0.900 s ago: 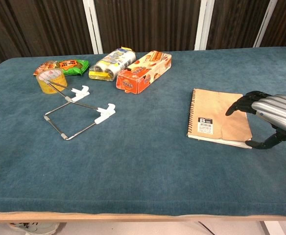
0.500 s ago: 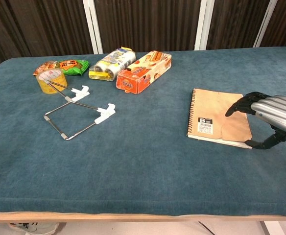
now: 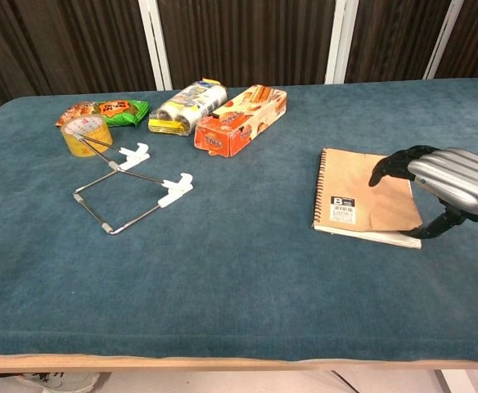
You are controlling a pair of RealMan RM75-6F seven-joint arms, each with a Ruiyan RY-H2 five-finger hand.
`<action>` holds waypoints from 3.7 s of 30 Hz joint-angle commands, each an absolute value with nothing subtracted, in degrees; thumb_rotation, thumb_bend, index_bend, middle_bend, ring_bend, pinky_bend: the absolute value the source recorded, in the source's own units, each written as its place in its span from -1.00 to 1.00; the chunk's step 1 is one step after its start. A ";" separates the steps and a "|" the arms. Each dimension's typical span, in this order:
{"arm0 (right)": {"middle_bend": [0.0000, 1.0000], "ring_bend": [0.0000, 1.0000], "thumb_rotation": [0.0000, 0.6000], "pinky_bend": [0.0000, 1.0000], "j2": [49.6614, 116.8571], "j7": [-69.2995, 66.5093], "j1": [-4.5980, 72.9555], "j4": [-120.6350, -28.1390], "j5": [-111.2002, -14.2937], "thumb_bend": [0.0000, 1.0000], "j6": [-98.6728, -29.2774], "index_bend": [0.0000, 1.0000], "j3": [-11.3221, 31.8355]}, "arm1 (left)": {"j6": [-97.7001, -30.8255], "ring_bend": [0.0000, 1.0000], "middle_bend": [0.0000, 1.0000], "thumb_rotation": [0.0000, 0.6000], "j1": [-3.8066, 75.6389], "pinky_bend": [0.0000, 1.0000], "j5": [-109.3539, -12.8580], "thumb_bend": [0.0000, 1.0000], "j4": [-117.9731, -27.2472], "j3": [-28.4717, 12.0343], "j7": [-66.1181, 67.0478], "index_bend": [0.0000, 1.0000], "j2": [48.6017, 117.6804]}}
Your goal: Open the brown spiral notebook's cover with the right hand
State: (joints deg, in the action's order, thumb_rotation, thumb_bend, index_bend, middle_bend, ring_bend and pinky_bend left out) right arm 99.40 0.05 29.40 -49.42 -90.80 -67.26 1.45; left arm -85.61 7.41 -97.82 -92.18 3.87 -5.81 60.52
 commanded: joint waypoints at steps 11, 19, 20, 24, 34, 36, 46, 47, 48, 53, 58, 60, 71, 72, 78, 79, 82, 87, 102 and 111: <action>-0.61 -0.71 1.00 -0.64 100.44 0.81 31.56 -47.81 -90.15 -0.63 -69.59 -0.36 4.48 | -85.80 0.27 0.17 1.00 7.38 0.25 -97.94 0.11 -92.11 3.98 -6.57 -0.24 60.24; -0.61 -0.71 1.00 -0.64 100.07 2.83 33.56 -49.65 -89.97 -0.38 -68.26 -0.35 5.06 | -85.87 0.27 0.17 1.00 7.39 0.25 -97.85 0.11 -91.95 3.90 -6.80 -0.24 60.19; -0.61 -0.71 1.00 -0.64 100.11 2.86 33.79 -49.91 -89.92 -0.36 -68.04 -0.35 5.13 | -85.84 0.27 0.17 1.00 7.41 0.25 -97.81 0.11 -91.94 3.88 -6.89 -0.24 60.19; -0.60 -0.71 1.00 -0.64 100.43 3.30 34.85 -50.76 -89.85 -0.35 -66.96 -0.35 5.17 | -86.03 0.27 0.17 1.00 7.34 0.25 -97.75 0.11 -91.84 3.85 -7.35 -0.24 60.09; -0.59 -0.70 1.00 -0.63 98.73 5.33 35.71 -54.53 -89.35 -0.35 -64.50 -0.36 4.37 | -86.70 0.27 0.17 1.00 7.14 0.25 -97.72 0.11 -91.36 3.73 -8.59 -0.24 59.95; -0.52 -0.64 1.00 -0.59 97.97 5.85 35.47 -55.78 -88.96 -0.35 -64.24 -0.26 4.28 | -86.80 0.27 0.17 1.00 7.09 0.25 -97.74 0.11 -91.32 3.74 -8.72 -0.24 59.95; -0.24 -0.32 1.00 -0.32 96.53 10.16 34.70 -58.00 -87.37 -0.35 -64.70 0.55 4.77 | -86.67 0.27 0.17 1.00 7.11 0.25 -97.93 0.11 -91.41 3.83 -8.34 -0.24 60.03; -0.23 -0.32 1.00 -0.32 96.64 10.06 34.77 -57.86 -87.43 -0.35 -64.92 0.56 4.88 | -86.62 0.27 0.17 1.00 7.13 0.25 -97.96 0.11 -91.44 3.86 -8.32 -0.24 60.03; -0.23 -0.32 1.00 -0.32 96.72 9.95 34.85 -57.80 -87.52 -0.35 -65.10 0.56 4.95 | -86.61 0.27 0.17 1.00 7.13 0.25 -97.96 0.11 -91.46 3.86 -8.29 -0.24 60.03; -0.23 -0.32 1.00 -0.32 96.51 11.33 36.55 -58.98 -88.40 -0.35 -65.13 0.57 5.71 | -86.51 0.27 0.17 1.00 7.13 0.25 -97.95 0.11 -91.59 3.89 -8.06 -0.24 60.01; -0.23 -0.32 1.00 -0.32 94.41 16.49 39.99 -64.10 -89.65 -0.35 -63.42 0.57 7.08 | -86.36 0.27 0.17 1.00 7.17 0.25 -97.91 0.11 -91.66 3.91 -8.03 -0.24 59.98; -0.23 -0.32 1.00 -0.32 93.50 18.23 41.36 -66.08 -89.81 -0.35 -62.07 0.57 7.55 | -86.38 0.27 0.17 1.00 7.16 0.25 -97.94 0.11 -91.64 3.94 -8.02 -0.24 59.97; -0.23 -0.31 1.00 -0.31 95.21 22.97 49.09 -64.72 -86.54 -0.35 -52.69 0.56 10.70 | -86.59 0.27 0.17 1.00 7.06 0.25 -97.97 0.11 -91.54 3.94 -8.34 -0.24 59.92; -0.23 -0.32 1.00 -0.31 95.94 22.93 49.63 -63.59 -86.26 -0.35 -52.39 0.56 10.99 | -86.51 0.27 0.17 1.00 7.10 0.25 -98.03 0.11 -91.55 3.98 -8.27 -0.24 59.92; -0.23 -0.31 1.00 -0.31 101.77 18.91 52.87 -54.38 -85.44 -0.35 -51.87 0.55 12.24 | -86.14 0.27 0.17 1.00 7.33 0.25 -98.39 0.11 -91.57 4.16 -8.13 -0.24 59.90; -0.23 -0.31 1.00 -0.31 103.03 17.80 53.38 -52.17 -85.54 -0.35 -52.03 0.53 12.23 | -86.15 0.27 0.17 1.00 7.33 0.25 -98.36 0.11 -91.57 4.15 -8.22 -0.24 59.87; -0.23 -0.31 1.00 -0.31 106.13 15.14 54.45 -46.52 -85.58 -0.35 -51.99 0.41 11.96 | -86.29 0.27 0.17 1.00 7.26 0.25 -98.16 0.11 -91.51 4.07 -8.52 -0.24 59.82; -0.32 -0.48 1.00 -0.35 110.44 8.97 55.63 -39.04 -85.27 -0.35 -51.35 -0.06 11.51 | -86.44 0.27 0.17 1.00 7.23 0.25 -98.05 0.11 -91.33 4.00 -9.07 -0.24 59.78; -1.00 -1.00 1.00 -1.00 114.65 -4.38 56.38 -29.07 -86.98 -0.61 -56.52 -1.00 9.63 | -85.85 0.27 0.17 1.00 7.54 0.25 -98.75 0.11 -91.55 4.39 -8.22 -0.24 59.86; -1.00 -1.00 1.00 -1.00 115.29 -5.92 56.61 -26.33 -85.99 -0.68 -59.88 -1.00 10.75 | -85.23 0.27 0.17 1.00 7.80 0.25 -98.84 0.11 -91.96 4.56 -7.50 -0.24 59.85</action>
